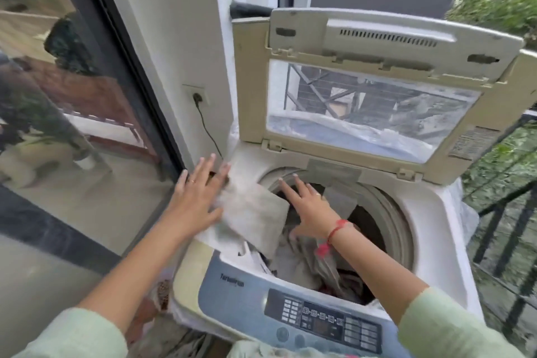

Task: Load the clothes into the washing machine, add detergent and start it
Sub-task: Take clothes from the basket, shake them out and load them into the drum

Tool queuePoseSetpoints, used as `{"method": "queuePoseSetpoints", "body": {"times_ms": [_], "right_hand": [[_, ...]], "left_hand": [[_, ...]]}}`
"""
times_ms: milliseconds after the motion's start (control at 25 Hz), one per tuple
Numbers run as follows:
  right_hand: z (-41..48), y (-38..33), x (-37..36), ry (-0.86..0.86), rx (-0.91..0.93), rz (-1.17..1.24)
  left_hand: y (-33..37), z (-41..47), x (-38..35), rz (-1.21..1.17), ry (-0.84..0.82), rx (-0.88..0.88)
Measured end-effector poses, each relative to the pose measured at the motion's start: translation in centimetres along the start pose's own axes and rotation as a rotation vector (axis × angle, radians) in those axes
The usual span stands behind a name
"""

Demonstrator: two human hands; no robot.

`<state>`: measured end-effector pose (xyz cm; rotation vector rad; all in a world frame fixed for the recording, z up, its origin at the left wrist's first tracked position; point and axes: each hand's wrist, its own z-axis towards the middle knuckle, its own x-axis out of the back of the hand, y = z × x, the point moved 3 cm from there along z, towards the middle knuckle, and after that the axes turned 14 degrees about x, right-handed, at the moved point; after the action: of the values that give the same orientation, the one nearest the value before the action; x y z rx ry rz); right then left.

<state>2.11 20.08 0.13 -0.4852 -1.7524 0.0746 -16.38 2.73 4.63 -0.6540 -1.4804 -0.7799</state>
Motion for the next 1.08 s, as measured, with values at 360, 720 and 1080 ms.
{"method": "queuePoseSetpoints", "body": {"times_ms": [360, 720, 1080], "right_hand": [[2.2, -1.4, -7.2, 0.110, 0.132, -0.157], [-5.8, 7.9, -5.6, -0.350, -0.369, 0.084], [-1.0, -20.7, 0.8, 0.465, 0.502, 0.372]], "left_hand": [[-1.9, -3.1, -6.5, -0.451, -0.335, 0.148], [1.2, -3.6, -3.9, -0.280, -0.151, 0.082], [-9.9, -13.4, -3.9, -0.443, 0.152, 0.537]]}}
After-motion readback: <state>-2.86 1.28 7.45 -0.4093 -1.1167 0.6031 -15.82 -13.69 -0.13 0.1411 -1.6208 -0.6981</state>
